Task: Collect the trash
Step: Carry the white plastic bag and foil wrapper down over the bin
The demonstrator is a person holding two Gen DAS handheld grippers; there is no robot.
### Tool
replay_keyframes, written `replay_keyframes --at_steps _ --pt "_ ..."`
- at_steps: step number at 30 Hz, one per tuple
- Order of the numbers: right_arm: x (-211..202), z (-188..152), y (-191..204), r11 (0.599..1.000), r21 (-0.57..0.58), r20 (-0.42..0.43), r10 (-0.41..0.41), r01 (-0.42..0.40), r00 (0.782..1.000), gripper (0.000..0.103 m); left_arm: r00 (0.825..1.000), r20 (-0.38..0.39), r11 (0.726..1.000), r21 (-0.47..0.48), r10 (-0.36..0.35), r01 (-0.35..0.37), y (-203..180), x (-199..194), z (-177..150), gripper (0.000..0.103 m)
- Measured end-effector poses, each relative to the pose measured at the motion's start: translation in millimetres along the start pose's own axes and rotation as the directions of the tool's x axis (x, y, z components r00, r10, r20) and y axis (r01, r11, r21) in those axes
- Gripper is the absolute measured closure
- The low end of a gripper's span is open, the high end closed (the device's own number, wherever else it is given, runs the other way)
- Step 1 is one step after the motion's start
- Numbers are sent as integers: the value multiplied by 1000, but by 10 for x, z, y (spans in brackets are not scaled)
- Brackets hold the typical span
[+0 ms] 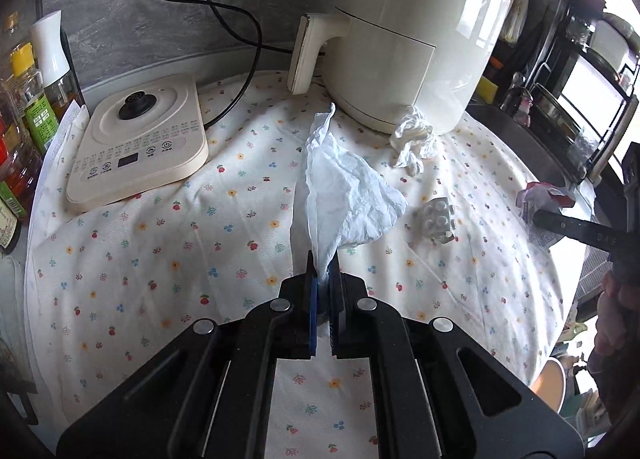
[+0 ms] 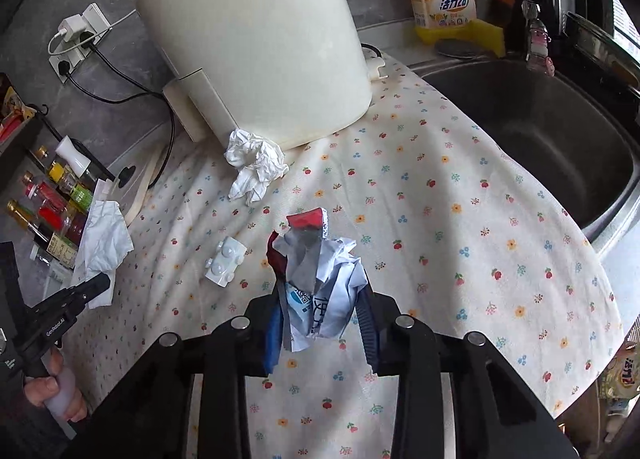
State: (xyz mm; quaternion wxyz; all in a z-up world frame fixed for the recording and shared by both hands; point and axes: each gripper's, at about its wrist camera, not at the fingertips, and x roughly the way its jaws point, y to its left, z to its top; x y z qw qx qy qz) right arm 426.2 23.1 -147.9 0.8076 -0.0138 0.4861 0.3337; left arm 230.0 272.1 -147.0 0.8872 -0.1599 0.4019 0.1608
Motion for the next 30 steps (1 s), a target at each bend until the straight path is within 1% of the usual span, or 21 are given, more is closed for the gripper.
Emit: replay_keyframes --at_steps 6,13,17,21,26,30 --pt "-592 -333 -494 996 86 44 -44 40 998 72 997 -16 993 87 -81 82 -672 35 -32 98" --pt "-1277 -799 -1119 974 201 80 -123 105 989 71 982 -65 961 201 -180 189 -1568 77 -170 98" --pt "-1591 -1110 -1460 955 261 79 -168 142 983 70 969 -96 936 251 -228 245 -2061 78 -295 98" --pt "-1871 -1448 -1765 932 321 77 -205 170 976 70 955 -130 905 306 -267 294 -2538 55 -461 98" --pt "-2160 -1862 -2092 902 380 74 -250 204 965 73 938 -173 867 361 -301 345 -3081 30 -670 98" --pt "-2337 -2166 -2354 870 438 59 -279 227 958 75 923 -209 831 404 -322 382 -3496 6 -870 98"
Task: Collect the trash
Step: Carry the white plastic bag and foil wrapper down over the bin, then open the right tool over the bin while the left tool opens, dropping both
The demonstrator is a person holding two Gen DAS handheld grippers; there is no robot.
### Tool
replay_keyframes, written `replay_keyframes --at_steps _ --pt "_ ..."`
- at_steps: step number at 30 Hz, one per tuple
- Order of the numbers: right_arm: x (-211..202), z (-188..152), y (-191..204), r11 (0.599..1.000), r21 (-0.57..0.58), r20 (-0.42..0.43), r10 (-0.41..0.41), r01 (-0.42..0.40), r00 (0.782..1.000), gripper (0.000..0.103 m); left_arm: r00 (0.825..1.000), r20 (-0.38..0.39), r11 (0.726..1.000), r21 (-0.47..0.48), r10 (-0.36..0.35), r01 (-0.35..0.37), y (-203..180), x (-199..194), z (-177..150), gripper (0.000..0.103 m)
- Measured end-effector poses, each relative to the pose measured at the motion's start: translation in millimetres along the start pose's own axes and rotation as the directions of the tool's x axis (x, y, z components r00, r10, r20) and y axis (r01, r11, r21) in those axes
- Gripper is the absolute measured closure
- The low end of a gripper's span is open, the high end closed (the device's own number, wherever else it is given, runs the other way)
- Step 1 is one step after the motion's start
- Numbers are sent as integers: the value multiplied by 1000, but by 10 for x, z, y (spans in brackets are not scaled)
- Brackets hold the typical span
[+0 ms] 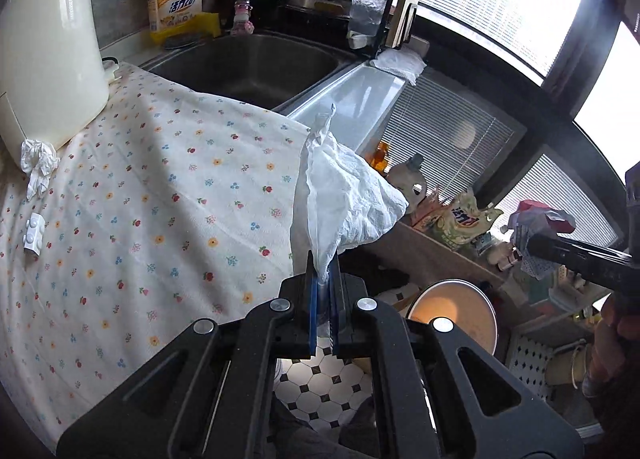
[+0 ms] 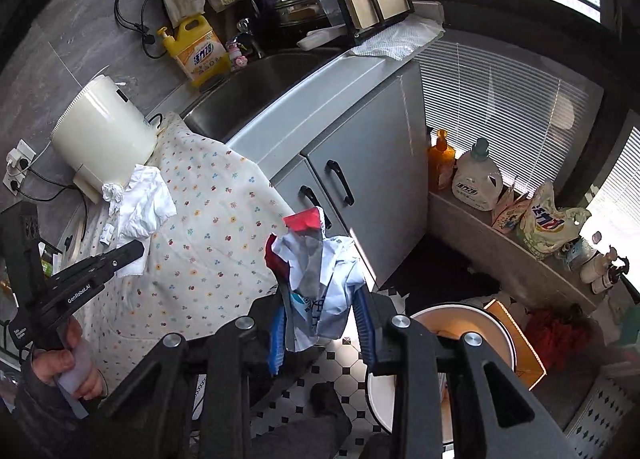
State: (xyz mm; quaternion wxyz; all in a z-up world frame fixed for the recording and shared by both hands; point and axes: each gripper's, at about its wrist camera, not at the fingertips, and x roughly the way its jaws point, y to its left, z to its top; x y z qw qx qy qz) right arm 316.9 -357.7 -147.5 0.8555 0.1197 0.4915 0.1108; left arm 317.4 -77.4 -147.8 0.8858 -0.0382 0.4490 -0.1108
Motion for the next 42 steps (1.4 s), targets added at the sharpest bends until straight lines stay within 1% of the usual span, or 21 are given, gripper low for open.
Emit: replay_keyframes --at_steps 7,8,9,10,12,13,14,15,17,18,19,21,23,27,29,33,36,37,39,41,42 --pt "-145 -290 -560 998 58 -24 -37 38 999 77 997 -46 995 72 -61 64 -715 238 -73 98" --pt "-155 -336 -660 996 77 -34 -46 48 998 76 996 -54 994 82 -68 73 -820 272 -88 98" --pt "-132 -380 -751 995 94 -62 -39 44 997 76 995 -61 993 89 -77 82 -913 304 -111 98" --pt "-121 -425 -815 994 100 -82 -28 36 996 75 994 -68 991 96 -84 91 -996 332 -134 98" --pt "-153 -521 -911 995 86 -95 -38 46 995 72 992 -83 988 109 -98 107 -1157 390 -184 98" --pt "-160 -565 -945 996 76 -109 -32 40 994 67 990 -91 987 116 -104 114 -1233 414 -214 98" --pt "-175 -608 -981 996 72 -114 -40 49 993 59 989 -100 985 122 -109 121 -1305 445 -250 98" --pt "-200 -651 -1028 995 71 -113 -56 64 992 55 988 -109 984 128 -114 127 -1374 480 -283 98" --pt "-211 -719 -1127 995 85 -127 -45 56 991 39 985 -125 981 136 -122 138 -1491 530 -353 98" --pt "-225 -754 -1180 994 99 -129 -39 52 991 35 983 -134 980 139 -125 144 -1538 558 -382 98" --pt "-241 -783 -1224 993 110 -127 -34 48 991 26 982 -142 978 143 -128 148 -1591 583 -414 98" --pt "-269 -830 -1297 992 125 -129 -17 33 992 25 979 -154 976 154 -132 155 -1681 619 -464 98" --pt "-305 -869 -1367 990 136 -125 -25 42 992 21 977 -165 973 164 -135 163 -1746 651 -494 98" --pt "-417 -912 -1526 984 172 -106 -33 51 994 21 972 -187 967 181 -144 178 -1875 703 -565 98" --pt "-487 -923 -1586 981 183 -92 -45 62 995 19 968 -201 963 190 -150 189 -1953 740 -596 98" --pt "-624 -924 -1721 976 205 -66 -66 79 996 17 957 -237 952 213 -166 218 -2126 826 -653 98" --pt "-725 -940 -1803 971 218 -49 -87 96 995 15 945 -276 944 227 -175 241 -2248 907 -705 98" --pt "-754 -946 -1831 970 224 -46 -91 99 995 15 940 -290 941 227 -179 250 -2278 935 -726 95" --pt "-796 -954 -1864 967 231 -40 -99 106 994 15 929 -318 940 213 -192 267 -2308 987 -755 81" --pt "-821 -961 -1887 966 235 -38 -104 110 994 15 926 -315 939 199 -210 281 -2310 980 -762 42" --pt "-827 -965 -1899 965 237 -37 -104 110 994 15 930 -301 939 201 -213 280 -2307 952 -757 38"
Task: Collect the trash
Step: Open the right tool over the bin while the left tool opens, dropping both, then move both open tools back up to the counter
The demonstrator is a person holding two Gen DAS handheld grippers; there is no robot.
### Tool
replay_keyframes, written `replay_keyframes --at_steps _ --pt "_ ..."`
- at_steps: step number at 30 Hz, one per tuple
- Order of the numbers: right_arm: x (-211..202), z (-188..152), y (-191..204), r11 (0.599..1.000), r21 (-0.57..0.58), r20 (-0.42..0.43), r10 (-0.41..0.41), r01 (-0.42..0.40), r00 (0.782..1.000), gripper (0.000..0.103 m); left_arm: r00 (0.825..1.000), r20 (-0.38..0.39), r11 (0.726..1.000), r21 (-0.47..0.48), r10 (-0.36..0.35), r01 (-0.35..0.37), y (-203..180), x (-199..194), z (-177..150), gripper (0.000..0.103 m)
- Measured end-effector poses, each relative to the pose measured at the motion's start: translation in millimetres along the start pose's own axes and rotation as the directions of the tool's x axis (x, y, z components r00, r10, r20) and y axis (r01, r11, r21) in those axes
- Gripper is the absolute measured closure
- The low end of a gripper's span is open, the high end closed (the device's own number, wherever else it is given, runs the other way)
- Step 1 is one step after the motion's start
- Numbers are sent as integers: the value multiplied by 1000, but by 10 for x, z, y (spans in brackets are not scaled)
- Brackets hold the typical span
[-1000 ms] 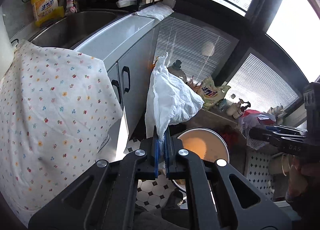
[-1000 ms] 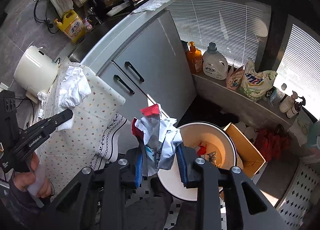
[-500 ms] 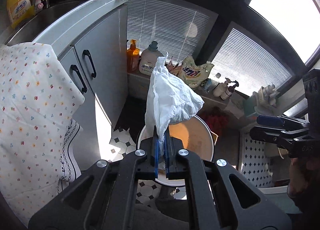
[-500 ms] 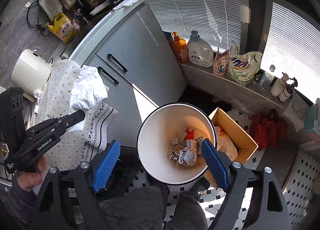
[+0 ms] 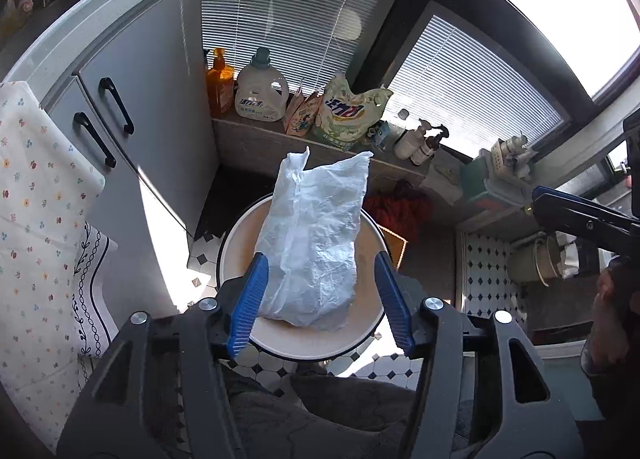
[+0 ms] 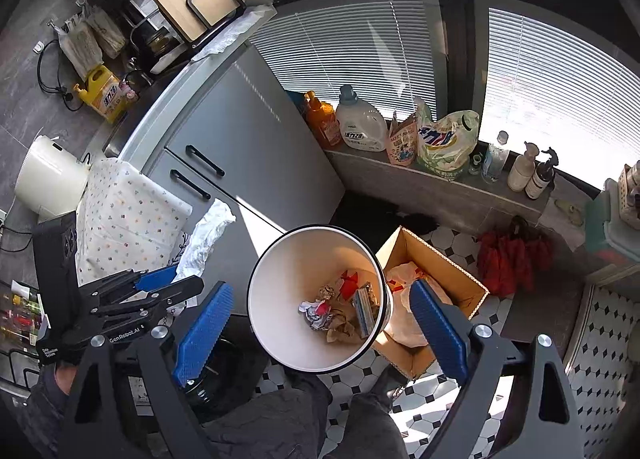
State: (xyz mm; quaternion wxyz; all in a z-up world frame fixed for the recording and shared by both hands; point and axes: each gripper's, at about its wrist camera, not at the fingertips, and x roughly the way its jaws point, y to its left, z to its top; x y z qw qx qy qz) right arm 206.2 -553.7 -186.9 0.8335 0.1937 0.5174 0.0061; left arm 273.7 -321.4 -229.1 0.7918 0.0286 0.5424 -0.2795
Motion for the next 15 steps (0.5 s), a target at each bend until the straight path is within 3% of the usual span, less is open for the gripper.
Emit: replay_keyframes --at_steps 8,15 --pt "59 42 177 999 -22 -2 27 -27 1000 15 998 65 999 -49 25 -22 249 -323 23 33" --pt "183 162 614 993 -93 -15 78 -79 997 14 983 140 983 -156 115 -93 755 -804 -26 32"
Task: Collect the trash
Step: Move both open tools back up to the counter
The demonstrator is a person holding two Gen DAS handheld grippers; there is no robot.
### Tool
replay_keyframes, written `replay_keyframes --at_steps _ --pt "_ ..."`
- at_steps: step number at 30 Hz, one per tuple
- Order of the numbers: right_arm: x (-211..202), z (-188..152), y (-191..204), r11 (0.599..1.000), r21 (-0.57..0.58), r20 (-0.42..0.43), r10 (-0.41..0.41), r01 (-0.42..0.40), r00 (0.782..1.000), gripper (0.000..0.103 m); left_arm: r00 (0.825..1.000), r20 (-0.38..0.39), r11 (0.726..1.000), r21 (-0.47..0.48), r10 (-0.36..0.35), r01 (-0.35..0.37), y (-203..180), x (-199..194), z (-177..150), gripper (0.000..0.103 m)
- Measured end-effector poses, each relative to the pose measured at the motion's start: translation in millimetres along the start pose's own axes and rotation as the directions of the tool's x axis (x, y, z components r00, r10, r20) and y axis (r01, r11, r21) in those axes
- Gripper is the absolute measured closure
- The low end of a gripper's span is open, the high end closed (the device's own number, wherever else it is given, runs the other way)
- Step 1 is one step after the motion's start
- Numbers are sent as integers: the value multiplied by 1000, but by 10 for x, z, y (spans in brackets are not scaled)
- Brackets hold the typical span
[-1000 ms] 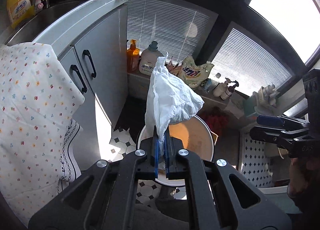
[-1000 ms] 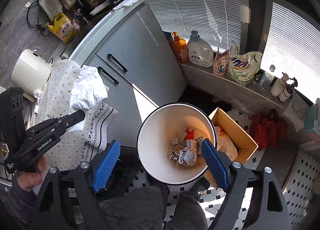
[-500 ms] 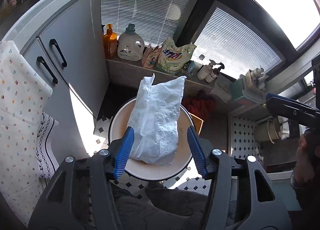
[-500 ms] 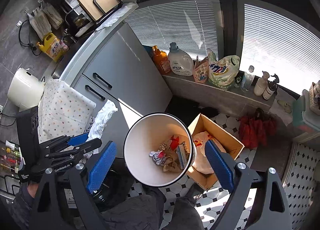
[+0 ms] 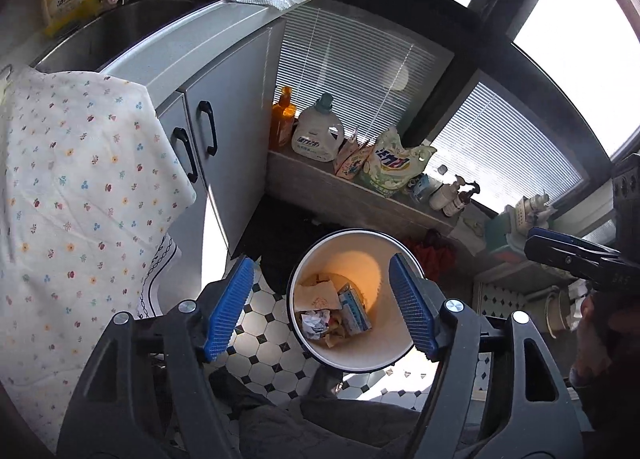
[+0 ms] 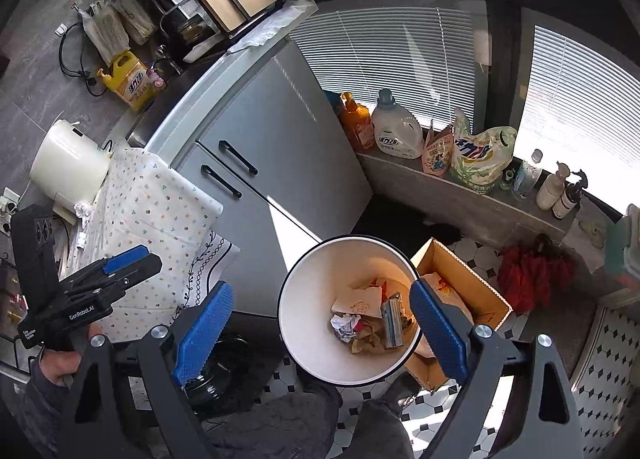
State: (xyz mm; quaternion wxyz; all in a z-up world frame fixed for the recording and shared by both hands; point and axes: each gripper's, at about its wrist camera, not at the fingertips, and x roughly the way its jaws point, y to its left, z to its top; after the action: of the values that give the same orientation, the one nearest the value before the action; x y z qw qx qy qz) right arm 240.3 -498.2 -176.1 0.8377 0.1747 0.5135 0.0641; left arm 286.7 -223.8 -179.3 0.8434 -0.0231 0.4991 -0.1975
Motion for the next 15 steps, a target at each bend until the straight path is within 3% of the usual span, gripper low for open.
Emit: replay_keyframes --at_steps 2,6,9,15 --pt "48 45 151 1000 -28 -1 7 -7 1000 10 999 36 999 -40 35 -33 191 -151 15 22" --pt "151 142 503 996 -78 -1 34 -34 999 8 990 93 988 -117 109 -98 572 -452 25 17" --pt "238 228 798 993 -114 6 44 -43 999 8 977 128 972 -185 168 -143 904 -680 3 6" --pt "421 377 1398 981 -177 3 87 -85 996 8 951 158 929 -305 267 -210 1587 -1069 -125 6"
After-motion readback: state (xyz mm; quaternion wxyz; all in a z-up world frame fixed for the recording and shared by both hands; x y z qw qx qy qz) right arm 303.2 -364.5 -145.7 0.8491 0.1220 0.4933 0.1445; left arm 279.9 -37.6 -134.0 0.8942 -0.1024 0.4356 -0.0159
